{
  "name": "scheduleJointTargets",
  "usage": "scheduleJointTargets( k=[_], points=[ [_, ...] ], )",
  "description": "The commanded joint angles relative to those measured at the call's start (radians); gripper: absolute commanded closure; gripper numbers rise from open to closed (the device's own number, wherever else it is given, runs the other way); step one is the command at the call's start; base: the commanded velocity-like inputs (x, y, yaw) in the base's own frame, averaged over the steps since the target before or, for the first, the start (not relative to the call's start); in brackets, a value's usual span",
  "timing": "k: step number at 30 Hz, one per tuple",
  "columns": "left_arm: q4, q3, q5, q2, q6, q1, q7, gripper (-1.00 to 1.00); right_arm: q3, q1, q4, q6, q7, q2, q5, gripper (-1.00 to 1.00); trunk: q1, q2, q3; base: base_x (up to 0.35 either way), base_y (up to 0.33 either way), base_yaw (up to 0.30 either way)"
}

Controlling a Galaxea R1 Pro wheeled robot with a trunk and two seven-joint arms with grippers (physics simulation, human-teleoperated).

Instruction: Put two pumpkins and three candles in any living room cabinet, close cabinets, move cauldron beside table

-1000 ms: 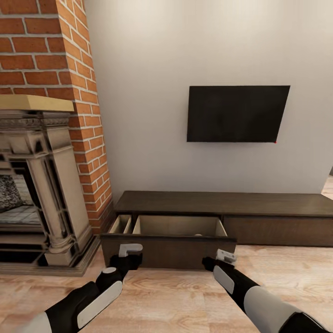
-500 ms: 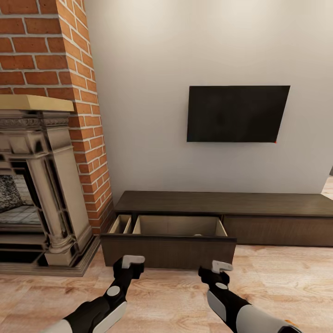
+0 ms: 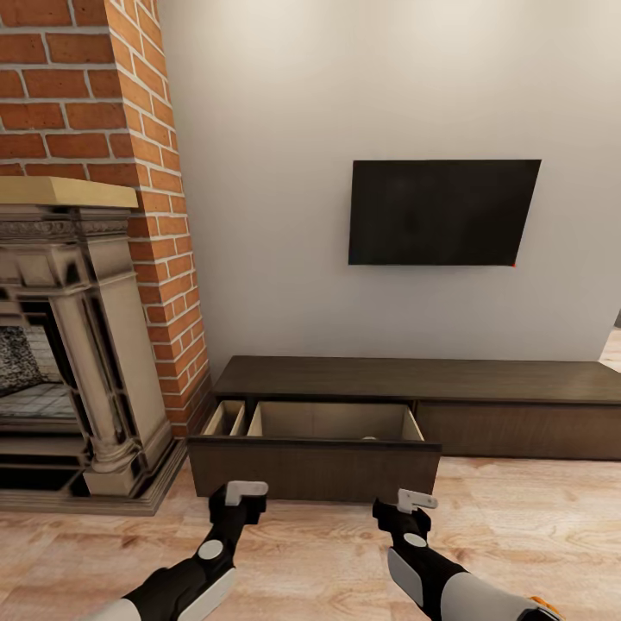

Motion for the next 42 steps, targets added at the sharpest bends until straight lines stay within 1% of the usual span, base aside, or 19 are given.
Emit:
scheduleJointTargets(
  k=[1,11,15,20,26,29,30,32,33,36,38,39,42],
  points=[
    [-0.001,-0.008,0.01,0.0,-0.007,-0.001,0.006,-1.0,0.009,-0.001,0.0,-0.004,-0.004,0.0,-0.009,-1.0,0.0,-0.001,-0.001,0.0,0.0,0.0],
    [0.001,-0.008,0.009,-0.005,-0.023,-0.001,0.008,-1.0,0.009,0.0,0.002,-0.005,-0.003,0.0,-0.009,-1.0,0.038,-0.071,-0.032,0.0,0.0,0.0],
    [0.002,-0.008,0.009,-0.005,-0.03,-0.001,0.007,-1.0,0.009,0.011,0.0,-0.007,-0.003,0.0,0.0,-1.0,0.054,-0.099,-0.045,0.0,0.0,0.0],
    [0.003,-0.009,0.009,-0.004,-0.067,0.0,0.007,-1.0,0.011,0.018,-0.002,-0.009,-0.003,0.001,0.005,-1.0,0.073,-0.134,-0.061,0.0,0.0,0.0],
    [0.003,-0.01,0.009,-0.004,-0.077,0.0,0.007,-1.0,0.014,0.02,-0.006,-0.013,-0.003,0.003,0.009,-1.0,0.096,-0.176,-0.079,0.0,0.0,0.0],
    [0.003,-0.01,0.006,-0.004,-0.079,0.0,0.006,-1.0,0.015,0.029,-0.01,-0.049,-0.003,0.003,0.011,-1.0,0.107,-0.197,-0.089,0.0,0.0,0.0],
    [0.003,-0.01,0.003,-0.004,-0.079,0.0,0.006,-1.0,0.017,0.035,-0.012,-0.074,-0.003,0.003,0.013,-1.0,0.111,-0.204,-0.092,0.0,0.0,0.0],
    [0.003,-0.01,0.0,-0.004,-0.08,0.0,0.006,-1.0,0.023,0.04,-0.014,-0.094,-0.003,0.004,0.024,-1.0,0.119,-0.218,-0.098,0.0,0.0,0.0],
    [0.003,-0.01,-0.002,-0.004,-0.08,0.0,0.006,-1.0,0.034,0.044,-0.016,-0.111,-0.004,0.005,0.044,-1.0,0.123,-0.225,-0.101,0.0,0.0,0.0],
    [0.003,-0.01,-0.005,-0.004,-0.08,0.0,0.006,-1.0,0.049,0.053,-0.031,-0.15,-0.012,0.016,0.082,-1.0,0.134,-0.246,-0.111,0.0,0.0,0.0],
    [0.003,-0.01,-0.006,-0.004,-0.08,0.0,0.006,-1.0,0.054,0.064,-0.052,-0.167,-0.021,0.022,0.093,-1.0,0.142,-0.26,-0.117,0.0,0.0,0.0],
    [0.004,-0.011,-0.006,-0.004,-0.08,0.0,0.006,-1.0,0.057,0.078,-0.077,-0.177,-0.035,0.025,0.101,-1.0,0.146,-0.267,-0.12,0.0,0.0,0.0],
    [0.011,-0.011,-0.008,-0.004,-0.08,0.0,0.006,-1.0,0.065,0.096,-0.11,-0.185,-0.074,0.027,0.113,-1.0,0.157,-0.288,-0.13,0.0,0.0,0.0]
  ],
)
